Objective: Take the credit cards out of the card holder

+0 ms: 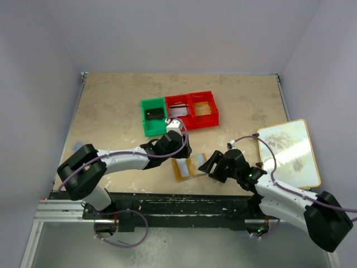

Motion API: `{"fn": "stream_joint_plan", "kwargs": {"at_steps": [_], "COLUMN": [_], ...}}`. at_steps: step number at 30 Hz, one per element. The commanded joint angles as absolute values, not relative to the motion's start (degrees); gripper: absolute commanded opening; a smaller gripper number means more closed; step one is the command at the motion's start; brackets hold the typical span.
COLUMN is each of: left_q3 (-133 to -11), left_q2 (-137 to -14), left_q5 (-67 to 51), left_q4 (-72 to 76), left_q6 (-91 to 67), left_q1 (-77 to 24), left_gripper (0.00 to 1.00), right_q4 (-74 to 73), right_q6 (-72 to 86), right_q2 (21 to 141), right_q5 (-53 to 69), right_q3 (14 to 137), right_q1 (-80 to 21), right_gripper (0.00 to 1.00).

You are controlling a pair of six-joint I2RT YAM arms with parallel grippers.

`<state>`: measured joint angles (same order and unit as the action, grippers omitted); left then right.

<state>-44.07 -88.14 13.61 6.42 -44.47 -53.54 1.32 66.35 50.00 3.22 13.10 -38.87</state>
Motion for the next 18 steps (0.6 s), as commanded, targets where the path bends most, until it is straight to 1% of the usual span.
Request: {"fn": "stream_joint_plan", "kwargs": {"at_steps": [1, 5, 11, 18], "left_q3": [-48.08, -45.98, -40.36, -31.06], "left_q2": [-92.06, -93.66, -90.78, -84.86], "left_q5": [9.67, 8.86, 9.02, 2.32], "left_q4": [6.43, 7.10, 8.71, 15.98], "left_q6": [-39.74, -39.85, -41.45, -46.59], "left_q1": [-52.82, -52.74, -52.73, -53.94], "left_gripper": [0.57, 0.57, 0.56, 0.55], "right_q4": [8.20, 10.89, 12.57, 17.16], "right_q6": [68.68, 69.84, 68.80, 63.97], "right_q2": [57.23, 59.32, 61.52, 71.41], "right_q5": [5.22, 3.81, 3.26, 7.59], "right_q3": [13.21, 12.99, 14.85, 19.59], "right_q1": [-38.74, -38.68, -38.11, -35.88], "right_gripper": [0.72, 0.76, 0.78, 0.79]}}
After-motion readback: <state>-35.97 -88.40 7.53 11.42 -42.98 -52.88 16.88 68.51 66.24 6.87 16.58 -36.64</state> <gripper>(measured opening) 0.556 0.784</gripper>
